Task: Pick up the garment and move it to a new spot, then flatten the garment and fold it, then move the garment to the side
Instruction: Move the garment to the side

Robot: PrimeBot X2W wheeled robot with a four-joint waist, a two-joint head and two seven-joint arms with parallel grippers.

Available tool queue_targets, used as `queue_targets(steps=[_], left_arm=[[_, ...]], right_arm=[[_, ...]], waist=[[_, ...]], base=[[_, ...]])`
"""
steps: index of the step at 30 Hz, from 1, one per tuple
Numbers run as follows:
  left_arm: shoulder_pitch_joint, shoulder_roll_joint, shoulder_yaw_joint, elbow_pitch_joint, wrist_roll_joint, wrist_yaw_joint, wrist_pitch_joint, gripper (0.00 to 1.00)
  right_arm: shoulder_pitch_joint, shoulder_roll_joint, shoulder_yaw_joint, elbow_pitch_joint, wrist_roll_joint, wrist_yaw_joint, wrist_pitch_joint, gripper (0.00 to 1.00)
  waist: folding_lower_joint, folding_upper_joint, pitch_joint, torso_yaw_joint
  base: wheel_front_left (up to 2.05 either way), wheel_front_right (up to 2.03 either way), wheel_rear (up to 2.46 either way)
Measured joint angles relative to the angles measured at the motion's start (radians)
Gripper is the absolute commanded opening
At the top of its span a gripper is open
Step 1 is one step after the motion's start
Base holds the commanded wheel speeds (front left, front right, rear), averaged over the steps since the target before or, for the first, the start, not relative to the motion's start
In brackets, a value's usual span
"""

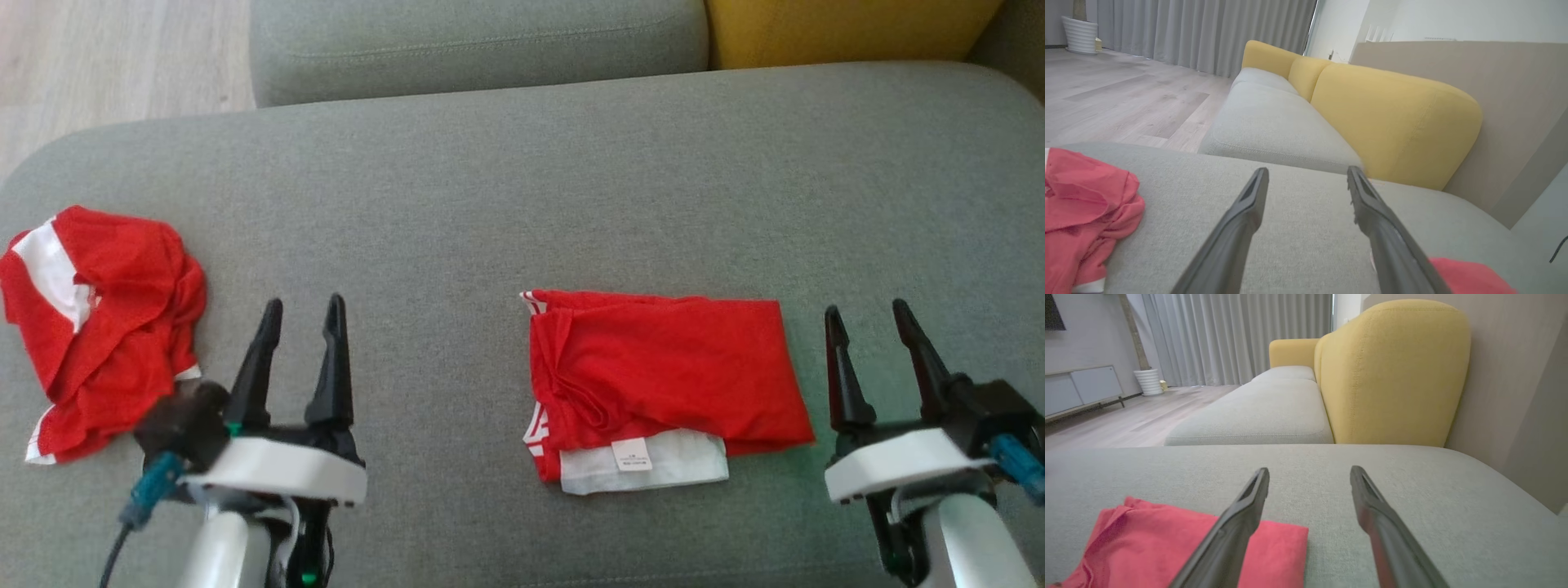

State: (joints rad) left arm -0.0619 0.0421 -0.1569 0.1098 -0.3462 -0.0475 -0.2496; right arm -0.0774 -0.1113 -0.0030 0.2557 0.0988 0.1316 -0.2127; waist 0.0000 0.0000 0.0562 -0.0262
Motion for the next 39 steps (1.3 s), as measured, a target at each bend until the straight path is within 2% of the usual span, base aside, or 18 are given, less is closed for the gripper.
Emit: queue_targets(steps=[3, 13, 19, 24, 31, 32, 33, 39], left_arm=[[0.019, 0.0, 0.006, 0.0, 0.013, 0.014, 0.0, 1.0], [0.015, 0.001, 0.01, -0.003, 0.009, 0.012, 0.0, 1.0], [-0.005, 0.0, -0.001, 0.001, 0.009, 0.012, 0.0, 1.0], [-0.031, 0.0, 0.002, 0.011, 0.009, 0.012, 0.0, 1.0], [-0.052, 0.0, 0.007, 0.019, 0.014, 0.009, 0.0, 1.0], [-0.052, 0.0, 0.01, 0.022, 0.013, 0.009, 0.0, 1.0], [-0.052, 0.0, 0.013, 0.024, 0.002, 0.009, 0.0, 1.0], [-0.055, 0.0, 0.029, 0.027, -0.008, 0.011, 0.0, 1.0]], right_arm=[[0.01, 0.009, -0.014, 0.0, -0.02, 0.0, -0.008, 1.0], [0.005, 0.032, -0.035, 0.015, -0.029, 0.0, 0.013, 1.0], [-0.026, 0.052, -0.023, 0.126, 0.043, 0.0, 0.138, 1.0], [-0.081, 0.059, -0.033, 0.216, 0.138, 0.0, 0.17, 1.0], [-0.122, 0.059, 0.025, 0.299, 0.182, 0.0, 0.178, 1.0], [-0.127, 0.059, 0.034, 0.308, 0.189, 0.0, 0.178, 0.35], [-0.133, 0.058, 0.039, 0.313, 0.191, 0.0, 0.178, 0.0], [-0.188, 0.019, 0.124, 0.329, 0.078, 0.0, 0.114, 0.0]], waist=[[0.0, 0.0, 0.006, -0.003], [0.0, 0.0, 0.031, 0.013], [0.0, 0.0, 0.072, 0.02], [0.0, 0.0, 0.101, 0.035], [0.0, 0.0, 0.124, 0.05], [0.0, 0.0, 0.126, 0.051], [0.0, 0.0, 0.128, 0.051], [0.0, 0.0, 0.141, 0.036]], base=[[0.0, 0.0, 0.0], [0.0, 0.0, 0.0], [0.0, 0.0, 0.0], [0.0, 0.0, 0.0], [0.0, 0.0, 0.0], [0.0, 0.0, 0.0], [0.0, 0.0, 0.0], [0.0, 0.0, 0.0]])
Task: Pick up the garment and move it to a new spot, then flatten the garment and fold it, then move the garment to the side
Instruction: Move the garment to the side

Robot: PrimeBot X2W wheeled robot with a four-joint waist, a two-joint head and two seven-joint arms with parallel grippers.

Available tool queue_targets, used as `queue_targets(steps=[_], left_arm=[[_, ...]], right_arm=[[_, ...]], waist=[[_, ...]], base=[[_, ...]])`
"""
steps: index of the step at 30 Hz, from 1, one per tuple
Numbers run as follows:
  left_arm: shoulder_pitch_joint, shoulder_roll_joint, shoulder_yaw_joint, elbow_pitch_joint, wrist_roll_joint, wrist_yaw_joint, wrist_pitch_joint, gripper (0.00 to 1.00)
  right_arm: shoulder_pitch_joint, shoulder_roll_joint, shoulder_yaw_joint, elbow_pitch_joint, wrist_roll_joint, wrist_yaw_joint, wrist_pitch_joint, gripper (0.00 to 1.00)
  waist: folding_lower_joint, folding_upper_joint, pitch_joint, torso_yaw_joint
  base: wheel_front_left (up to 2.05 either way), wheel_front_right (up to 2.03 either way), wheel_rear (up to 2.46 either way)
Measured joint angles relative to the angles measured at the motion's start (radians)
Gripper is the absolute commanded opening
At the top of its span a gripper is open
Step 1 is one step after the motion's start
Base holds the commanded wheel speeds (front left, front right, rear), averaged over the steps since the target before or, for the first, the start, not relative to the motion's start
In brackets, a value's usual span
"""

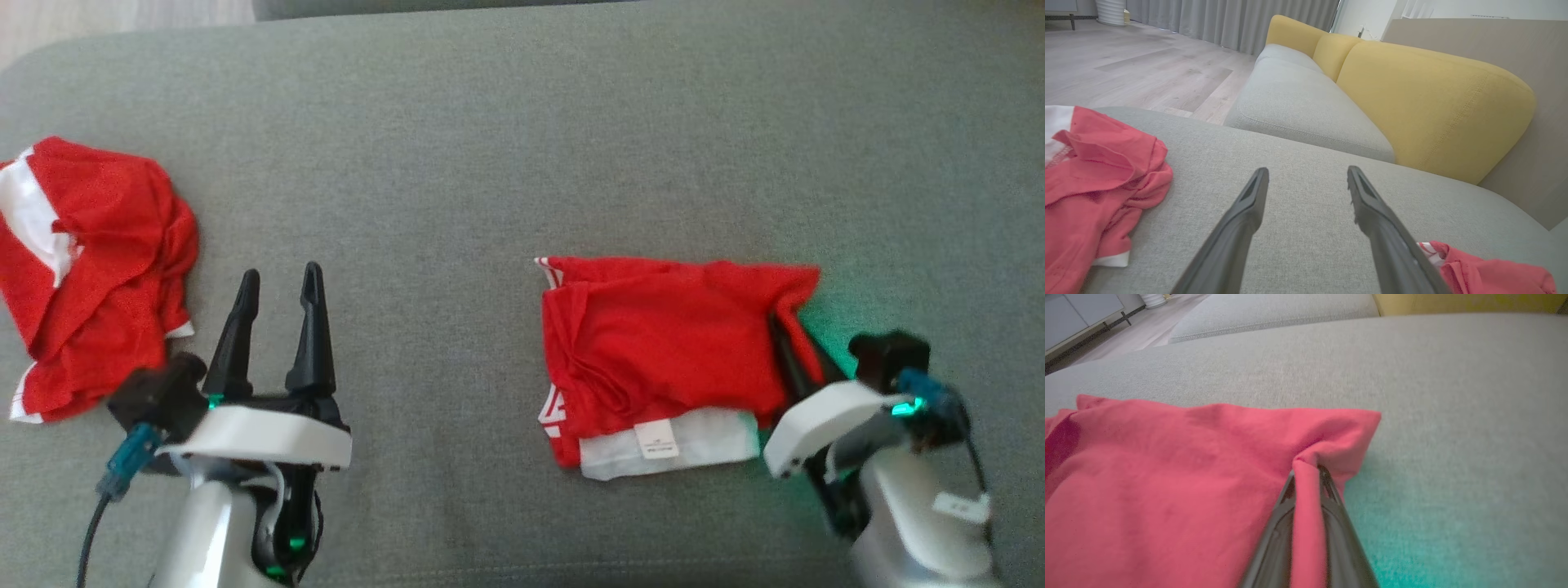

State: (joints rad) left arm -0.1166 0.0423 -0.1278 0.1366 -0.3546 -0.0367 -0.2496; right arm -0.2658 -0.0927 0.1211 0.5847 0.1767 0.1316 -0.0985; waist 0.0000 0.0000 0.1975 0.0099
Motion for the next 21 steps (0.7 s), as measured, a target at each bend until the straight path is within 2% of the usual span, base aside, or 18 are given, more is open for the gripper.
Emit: queue_targets(steps=[7, 12, 17, 21], left_arm=[[-0.057, 0.0, -0.006, -0.004, 0.004, -0.009, 0.0, 1.0], [-0.093, 0.0, 0.0, -0.007, 0.03, -0.018, -0.001, 1.0], [-0.16, -0.001, 0.007, -0.007, 0.047, -0.026, -0.006, 1.0], [-0.194, -0.002, 0.012, -0.007, 0.047, -0.034, -0.007, 1.0]], right_arm=[[-0.158, -0.157, 0.087, -0.094, -0.051, 0.0, -0.024, 0.0], [-0.308, -0.297, 0.11, -0.114, -0.003, 0.0, 0.035, 0.0], [-0.41, -0.407, 0.041, -0.026, 0.032, 0.0, 0.079, 0.0], [-0.448, -0.431, -0.08, 0.049, 0.028, 0.0, 0.09, 0.0]], waist=[[0.0, 0.0, 0.058, -0.024], [0.0001, 0.0, 0.12, -0.051], [0.0002, 0.0, 0.193, -0.072], [0.0003, 0.0, 0.235, -0.082]], base=[[0.0, 0.0, 0.0], [0.0, 0.0, 0.0], [0.0, 0.0, 0.0], [0.0, 0.0, 0.0]])
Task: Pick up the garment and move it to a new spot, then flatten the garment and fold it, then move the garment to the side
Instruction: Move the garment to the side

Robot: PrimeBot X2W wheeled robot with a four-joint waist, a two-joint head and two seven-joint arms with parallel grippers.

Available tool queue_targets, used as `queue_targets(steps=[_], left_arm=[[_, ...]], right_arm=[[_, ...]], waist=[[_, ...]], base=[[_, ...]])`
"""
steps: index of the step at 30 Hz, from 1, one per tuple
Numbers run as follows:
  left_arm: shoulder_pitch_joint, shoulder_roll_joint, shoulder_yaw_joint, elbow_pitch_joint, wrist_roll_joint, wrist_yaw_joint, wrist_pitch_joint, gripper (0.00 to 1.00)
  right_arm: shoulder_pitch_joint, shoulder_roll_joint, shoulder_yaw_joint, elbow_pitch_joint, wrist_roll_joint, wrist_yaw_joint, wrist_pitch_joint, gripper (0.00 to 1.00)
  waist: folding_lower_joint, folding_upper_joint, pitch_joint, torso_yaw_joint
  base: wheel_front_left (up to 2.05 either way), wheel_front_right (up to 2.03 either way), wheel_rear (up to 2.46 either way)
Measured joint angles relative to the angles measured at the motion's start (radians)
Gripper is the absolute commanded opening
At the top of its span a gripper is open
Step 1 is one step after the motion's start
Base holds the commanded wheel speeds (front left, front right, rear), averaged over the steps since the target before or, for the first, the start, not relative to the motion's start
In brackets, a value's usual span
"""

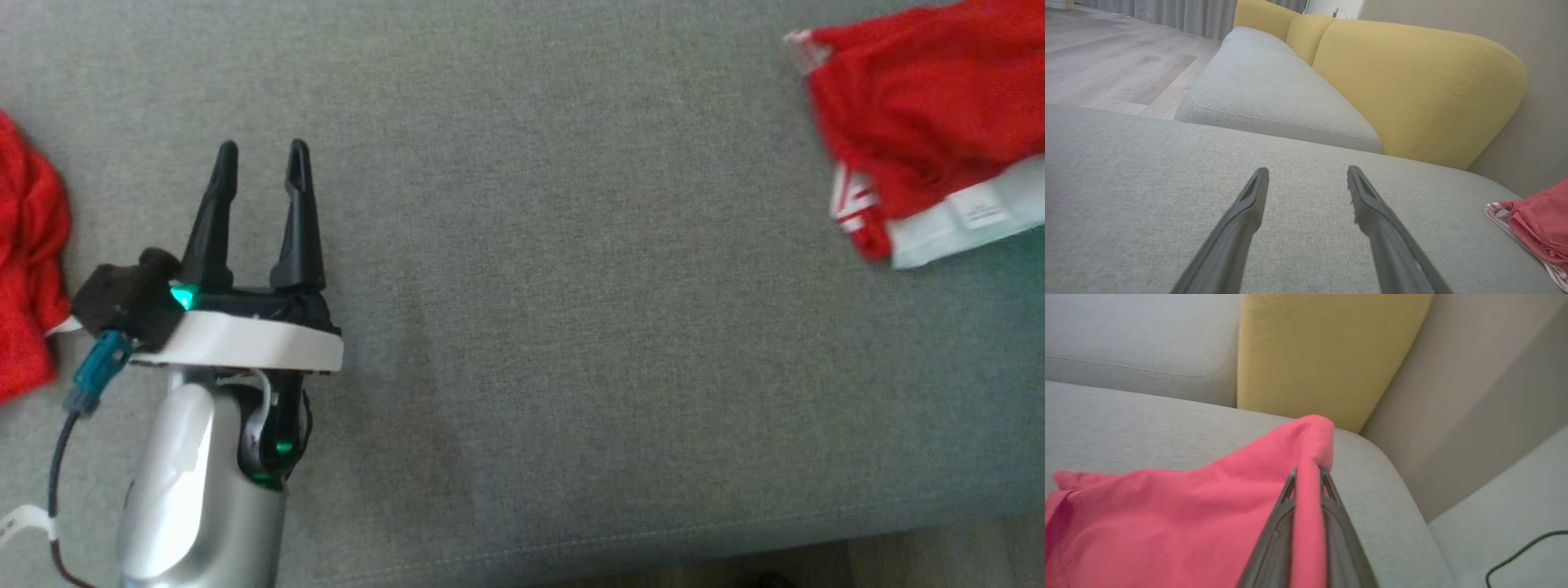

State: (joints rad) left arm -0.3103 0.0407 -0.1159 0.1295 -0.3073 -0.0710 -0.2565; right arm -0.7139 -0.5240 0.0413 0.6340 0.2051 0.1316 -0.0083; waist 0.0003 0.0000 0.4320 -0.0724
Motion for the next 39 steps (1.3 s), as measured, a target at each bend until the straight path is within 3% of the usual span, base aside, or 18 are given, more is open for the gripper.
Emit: queue_targets(steps=[6, 20, 21, 22, 23, 31, 39], left_arm=[[0.0, 0.0, 0.002, 0.004, 0.0, -0.001, 0.0, 1.0], [0.003, 0.0, 0.001, 0.006, 0.0, -0.008, 0.0, 1.0], [0.004, 0.0, 0.001, 0.007, 0.0, -0.008, 0.0, 1.0], [0.004, 0.0, 0.001, 0.009, 0.002, -0.009, 0.0, 1.0], [0.004, 0.0, 0.001, 0.011, 0.005, -0.009, 0.0, 1.0], [0.03, 0.0, -0.001, 0.028, -0.008, -0.008, 0.0, 1.0], [0.05, 0.0, 0.001, 0.024, -0.039, 0.002, 0.0, 1.0]], right_arm=[[-0.032, 0.01, -0.139, 0.056, -0.08, 0.0, -0.006, 0.0], [-0.031, 0.04, -0.203, 0.07, -0.122, 0.0, -0.026, 0.0], [-0.031, 0.041, -0.203, 0.069, -0.121, 0.0, -0.027, 0.3], [-0.031, 0.044, -0.205, 0.068, -0.117, 0.0, -0.027, 0.89], [-0.031, 0.047, -0.207, 0.067, -0.114, 0.0, -0.027, 1.0], [-0.026, 0.053, -0.143, 0.02, -0.165, 0.0, -0.055, 1.0], [0.016, 0.186, -0.035, -0.082, -0.105, 0.0, -0.073, 1.0]], waist=[[-0.0002, 0.0, 0.008, -0.015], [-0.0002, 0.0, -0.002, -0.02], [-0.0002, 0.0, -0.004, -0.02], [-0.0003, 0.0, -0.007, -0.019], [-0.0002, 0.0, -0.01, -0.019], [-0.0003, 0.0, -0.054, -0.015], [-0.0003, 0.0, -0.148, -0.001]], base=[[0.0, 0.0, 0.0], [0.0, 0.0, 0.0], [0.0, 0.0, 0.0], [0.0, 0.0, 0.0], [0.0, 0.0, 0.0], [0.0, 0.0, 0.0], [0.0, 0.0, 0.0]])
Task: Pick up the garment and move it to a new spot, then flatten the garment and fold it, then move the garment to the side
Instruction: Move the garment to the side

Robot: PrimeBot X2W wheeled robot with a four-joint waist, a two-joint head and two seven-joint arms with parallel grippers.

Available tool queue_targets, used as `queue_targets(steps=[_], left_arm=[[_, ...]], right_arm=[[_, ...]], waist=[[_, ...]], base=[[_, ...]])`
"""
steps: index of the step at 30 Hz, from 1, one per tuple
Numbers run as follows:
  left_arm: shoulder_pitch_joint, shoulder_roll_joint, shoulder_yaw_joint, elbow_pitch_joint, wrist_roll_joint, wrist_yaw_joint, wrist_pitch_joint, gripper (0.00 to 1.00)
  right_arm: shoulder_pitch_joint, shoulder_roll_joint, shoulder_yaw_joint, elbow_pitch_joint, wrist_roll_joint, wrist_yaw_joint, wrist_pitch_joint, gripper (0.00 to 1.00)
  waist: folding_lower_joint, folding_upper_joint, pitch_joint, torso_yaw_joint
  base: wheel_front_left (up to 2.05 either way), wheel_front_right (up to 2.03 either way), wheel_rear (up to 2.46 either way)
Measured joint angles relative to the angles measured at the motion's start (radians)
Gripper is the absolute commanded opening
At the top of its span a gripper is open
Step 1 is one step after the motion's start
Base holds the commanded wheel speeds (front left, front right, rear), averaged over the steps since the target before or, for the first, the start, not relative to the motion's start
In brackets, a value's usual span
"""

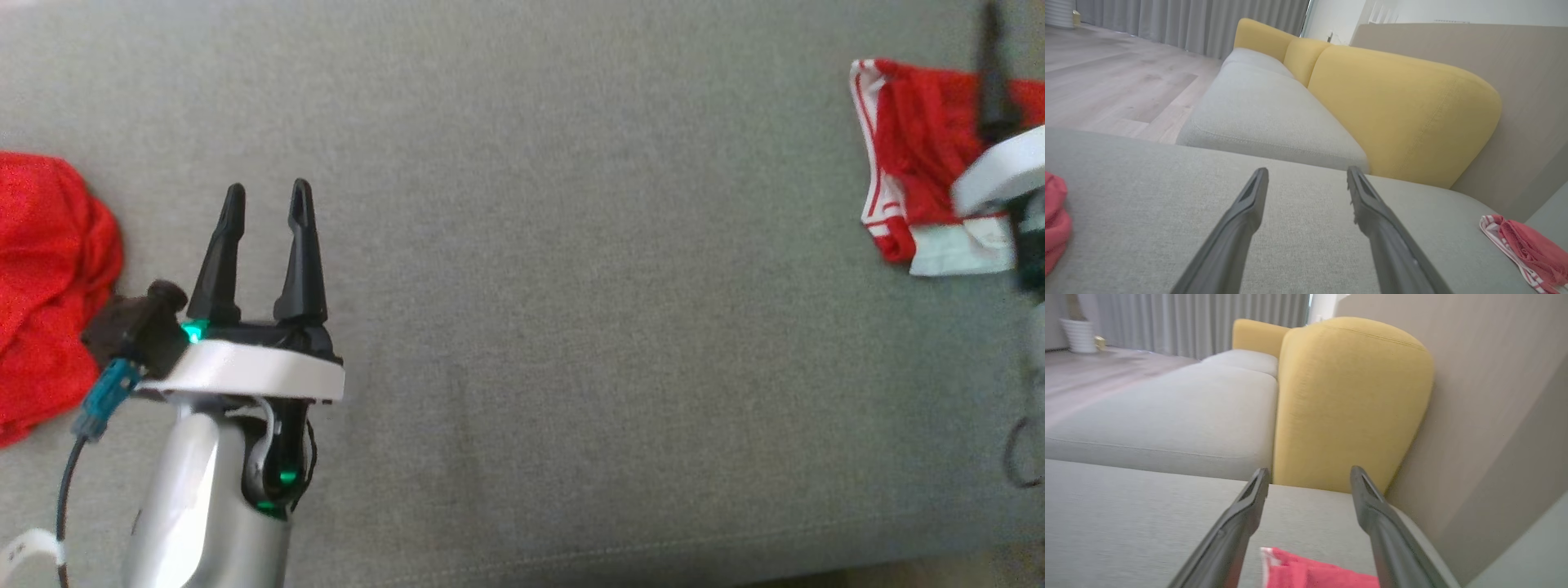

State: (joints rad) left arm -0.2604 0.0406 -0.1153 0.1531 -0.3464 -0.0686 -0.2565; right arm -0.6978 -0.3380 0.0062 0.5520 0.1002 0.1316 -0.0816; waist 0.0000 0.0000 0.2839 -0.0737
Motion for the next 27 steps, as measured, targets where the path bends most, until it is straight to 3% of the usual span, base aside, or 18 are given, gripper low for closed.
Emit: queue_targets(steps=[9, 17, 27], left_arm=[[0.069, 0.0, 0.01, -0.041, -0.019, 0.018, 0.0, 1.0], [0.174, 0.001, 0.017, -0.043, -0.055, 0.01, 0.0, 1.0], [0.262, 0.002, -0.042, -0.021, -0.007, 0.023, 0.0, 1.0]], right_arm=[[0.16, 0.123, 0.098, -0.16, 0.093, 0.0, -0.065, 1.0], [0.388, 0.244, 0.119, -0.217, 0.023, 0.0, -0.13, 1.0], [0.56, 0.279, 0.072, -0.275, -0.025, 0.0, -0.162, 1.0]], waist=[[0.0, 0.0, -0.111, 0.025], [-0.0001, 0.0, -0.201, 0.046], [-0.0001, 0.0, -0.256, 0.034]], base=[[0.0, 0.0, 0.0], [0.0, 0.0, 0.0], [0.0, 0.0, 0.0]])
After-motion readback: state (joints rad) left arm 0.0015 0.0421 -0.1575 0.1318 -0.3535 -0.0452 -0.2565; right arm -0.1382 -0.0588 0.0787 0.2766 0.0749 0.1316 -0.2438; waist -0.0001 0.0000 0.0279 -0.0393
